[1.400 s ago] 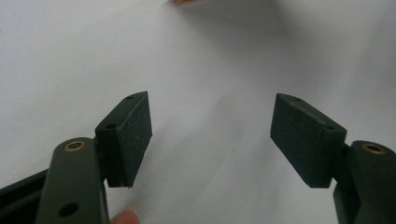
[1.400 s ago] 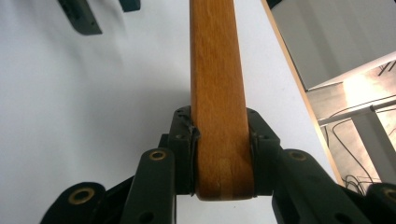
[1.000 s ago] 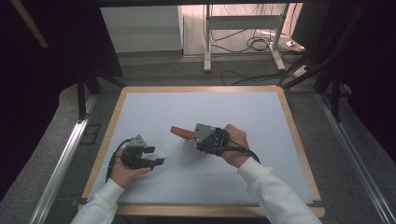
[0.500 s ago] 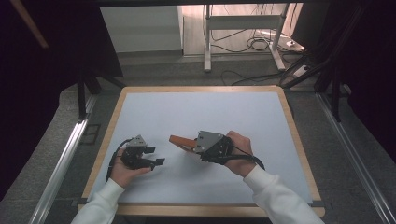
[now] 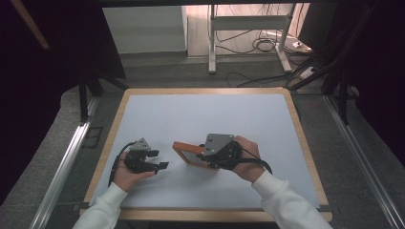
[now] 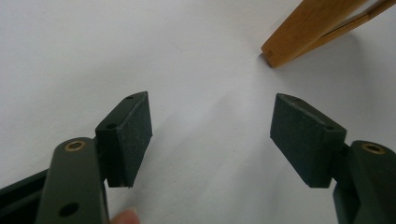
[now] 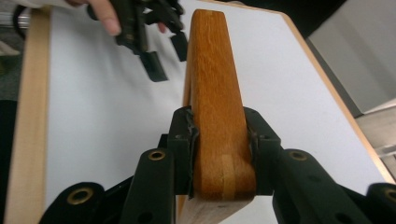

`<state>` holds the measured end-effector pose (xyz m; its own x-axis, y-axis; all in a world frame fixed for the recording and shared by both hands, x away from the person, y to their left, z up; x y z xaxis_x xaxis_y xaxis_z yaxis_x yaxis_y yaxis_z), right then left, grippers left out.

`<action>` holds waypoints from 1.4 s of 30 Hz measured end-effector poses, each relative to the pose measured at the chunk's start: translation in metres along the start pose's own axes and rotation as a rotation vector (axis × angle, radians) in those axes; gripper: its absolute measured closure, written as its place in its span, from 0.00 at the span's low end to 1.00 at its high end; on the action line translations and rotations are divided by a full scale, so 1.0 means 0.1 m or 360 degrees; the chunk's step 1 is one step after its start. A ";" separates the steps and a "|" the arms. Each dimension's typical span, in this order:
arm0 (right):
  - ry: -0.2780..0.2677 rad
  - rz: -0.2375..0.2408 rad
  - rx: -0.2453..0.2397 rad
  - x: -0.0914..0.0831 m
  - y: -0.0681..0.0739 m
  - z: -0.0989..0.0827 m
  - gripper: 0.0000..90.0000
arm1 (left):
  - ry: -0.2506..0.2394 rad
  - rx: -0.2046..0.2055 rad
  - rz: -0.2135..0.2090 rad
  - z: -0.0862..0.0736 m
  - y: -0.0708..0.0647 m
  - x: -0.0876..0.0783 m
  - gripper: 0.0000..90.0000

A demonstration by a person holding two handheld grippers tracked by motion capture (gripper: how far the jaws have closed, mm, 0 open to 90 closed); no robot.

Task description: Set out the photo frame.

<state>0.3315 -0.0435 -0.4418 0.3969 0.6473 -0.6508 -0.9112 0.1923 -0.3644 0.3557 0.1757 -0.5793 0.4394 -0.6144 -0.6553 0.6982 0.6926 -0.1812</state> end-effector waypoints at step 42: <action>0.0185 -0.0075 0.0403 0.41 -0.88 -0.44 0.43 | 0.0009 0.0021 -0.0007 0.00 -0.01 0.00 0.32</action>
<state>0.4328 -0.0665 -0.4655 0.4361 0.5473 -0.7143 -0.8843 0.4076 -0.2276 0.3554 0.1747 -0.5790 0.4331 -0.6151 -0.6588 0.7076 0.6848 -0.1742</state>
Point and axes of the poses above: each handheld gripper's, and its own axes: x roughly forward along the jaws, z roughly out of its top, y roughly to its left, the point moved 7 cm from there along x, roughly forward along the jaws, and after that the axes turned 1 degree about -x, right-handed, at the moved point
